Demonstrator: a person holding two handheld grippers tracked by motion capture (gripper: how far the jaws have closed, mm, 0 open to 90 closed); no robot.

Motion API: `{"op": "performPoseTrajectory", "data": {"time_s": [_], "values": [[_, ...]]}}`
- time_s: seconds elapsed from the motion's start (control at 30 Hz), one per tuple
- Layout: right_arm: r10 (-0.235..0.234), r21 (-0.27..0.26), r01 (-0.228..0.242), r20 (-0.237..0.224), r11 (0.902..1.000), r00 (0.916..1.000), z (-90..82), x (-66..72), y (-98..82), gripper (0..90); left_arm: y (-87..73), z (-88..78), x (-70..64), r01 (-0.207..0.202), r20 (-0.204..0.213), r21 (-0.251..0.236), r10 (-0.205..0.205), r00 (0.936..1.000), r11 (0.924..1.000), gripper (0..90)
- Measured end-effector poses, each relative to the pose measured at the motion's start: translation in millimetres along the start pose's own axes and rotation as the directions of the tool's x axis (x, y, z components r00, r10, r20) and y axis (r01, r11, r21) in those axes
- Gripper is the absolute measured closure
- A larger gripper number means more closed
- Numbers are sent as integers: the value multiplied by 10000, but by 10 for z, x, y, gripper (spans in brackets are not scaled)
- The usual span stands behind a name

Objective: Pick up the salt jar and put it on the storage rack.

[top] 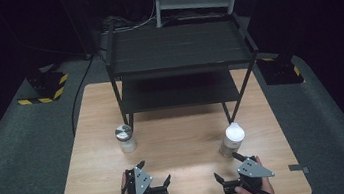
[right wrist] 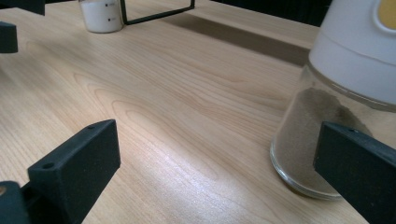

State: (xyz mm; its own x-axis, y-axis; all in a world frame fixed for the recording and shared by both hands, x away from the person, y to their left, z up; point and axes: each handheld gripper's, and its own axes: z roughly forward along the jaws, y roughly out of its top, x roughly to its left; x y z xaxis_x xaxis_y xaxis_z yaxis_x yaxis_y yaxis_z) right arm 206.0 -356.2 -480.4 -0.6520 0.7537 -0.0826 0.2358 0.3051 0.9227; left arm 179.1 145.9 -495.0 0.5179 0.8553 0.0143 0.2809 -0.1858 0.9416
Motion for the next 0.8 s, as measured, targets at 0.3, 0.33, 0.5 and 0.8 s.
{"op": "performPoseTrajectory", "data": {"time_s": [0.3,0.33,0.5,0.8], "values": [[368,-83,-369,-192,9993,9991,-17,-70,-23,3,12,19,27,190,141,52,-191,9997,9998,5],[368,-83,-369,-192,9993,9991,-17,-70,-23,3,12,19,27,190,141,52,-191,9997,9998,5],[67,-23,-68,-144,10000,9999,-14,-27,-10,4,-6,-3,29,196,89,-21,-196,9998,9998,5],[198,171,-193,-348,9997,9992,5,-69,24,4,-50,-41,103,195,428,-210,-186,9989,9996,4]]}}
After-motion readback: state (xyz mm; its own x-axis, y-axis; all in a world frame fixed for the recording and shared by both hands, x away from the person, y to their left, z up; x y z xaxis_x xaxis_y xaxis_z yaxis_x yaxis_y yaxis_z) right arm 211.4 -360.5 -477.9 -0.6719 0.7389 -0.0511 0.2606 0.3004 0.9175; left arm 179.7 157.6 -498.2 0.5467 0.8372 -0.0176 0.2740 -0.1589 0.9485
